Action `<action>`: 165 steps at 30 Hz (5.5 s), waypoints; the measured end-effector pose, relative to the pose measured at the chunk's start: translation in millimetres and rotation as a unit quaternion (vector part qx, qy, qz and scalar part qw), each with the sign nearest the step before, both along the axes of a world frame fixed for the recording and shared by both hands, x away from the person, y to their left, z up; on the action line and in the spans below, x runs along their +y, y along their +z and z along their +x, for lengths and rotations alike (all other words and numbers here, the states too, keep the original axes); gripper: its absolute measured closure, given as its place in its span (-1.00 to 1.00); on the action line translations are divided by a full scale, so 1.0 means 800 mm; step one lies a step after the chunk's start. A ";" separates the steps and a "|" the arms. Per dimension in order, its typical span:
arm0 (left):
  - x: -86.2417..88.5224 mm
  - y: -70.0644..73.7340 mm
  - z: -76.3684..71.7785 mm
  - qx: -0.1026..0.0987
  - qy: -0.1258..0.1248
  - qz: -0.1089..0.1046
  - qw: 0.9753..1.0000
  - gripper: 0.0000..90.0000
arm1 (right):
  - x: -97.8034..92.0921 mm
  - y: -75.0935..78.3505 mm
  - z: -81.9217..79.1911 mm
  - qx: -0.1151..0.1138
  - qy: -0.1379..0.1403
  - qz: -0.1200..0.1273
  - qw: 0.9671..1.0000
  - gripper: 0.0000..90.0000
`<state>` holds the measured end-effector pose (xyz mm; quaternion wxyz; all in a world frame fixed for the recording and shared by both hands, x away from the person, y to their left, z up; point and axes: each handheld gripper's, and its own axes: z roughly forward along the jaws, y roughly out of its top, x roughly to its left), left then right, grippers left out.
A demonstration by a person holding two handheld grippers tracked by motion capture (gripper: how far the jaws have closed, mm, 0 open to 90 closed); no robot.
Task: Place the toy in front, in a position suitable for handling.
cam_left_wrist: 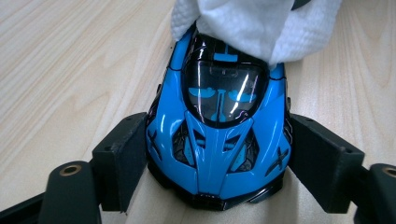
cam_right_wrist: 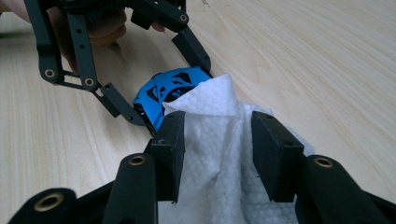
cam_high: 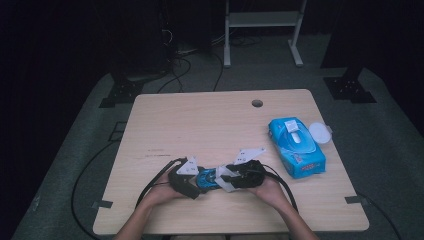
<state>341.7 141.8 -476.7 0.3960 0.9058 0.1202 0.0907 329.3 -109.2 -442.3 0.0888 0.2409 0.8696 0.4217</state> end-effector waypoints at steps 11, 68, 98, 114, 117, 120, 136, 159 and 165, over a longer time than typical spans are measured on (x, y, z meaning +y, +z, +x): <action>0.003 0.000 0.003 0.013 0.000 -0.014 1.000 -0.48 | 0.008 -0.011 0.002 -0.004 -0.015 0.007 1.000 0.53; 0.000 -0.001 0.003 0.002 -0.015 -0.010 1.000 -0.44 | -0.037 -0.011 -0.007 -0.013 -0.047 -0.019 0.999 0.85; 0.000 -0.001 0.003 -0.001 -0.015 -0.003 1.000 -0.44 | -0.035 -0.014 -0.008 0.002 -0.049 0.004 0.999 0.85; 0.001 0.000 0.003 0.010 -0.003 -0.005 1.000 -0.53 | 0.002 -0.010 -0.005 -0.002 -0.021 0.010 1.000 0.85; 0.004 0.000 0.004 0.020 -0.010 -0.010 1.000 -0.45 | 0.000 -0.009 -0.005 0.000 -0.023 0.007 1.000 0.85; 0.001 -0.001 0.004 0.017 -0.010 -0.005 1.000 -0.45 | 0.004 -0.008 -0.005 0.000 -0.020 0.006 1.000 0.85; -0.004 -0.002 0.005 0.014 -0.012 -0.005 1.000 -0.45 | 0.049 -0.007 0.001 0.017 0.027 -0.022 0.999 0.86; -0.008 -0.002 0.005 0.012 -0.012 -0.002 1.000 -0.45 | 0.054 -0.003 0.023 0.029 0.011 -0.031 0.999 0.86; -0.009 -0.002 0.005 0.008 -0.013 0.000 1.000 -0.45 | 0.067 -0.008 0.021 0.028 0.018 -0.032 0.999 0.86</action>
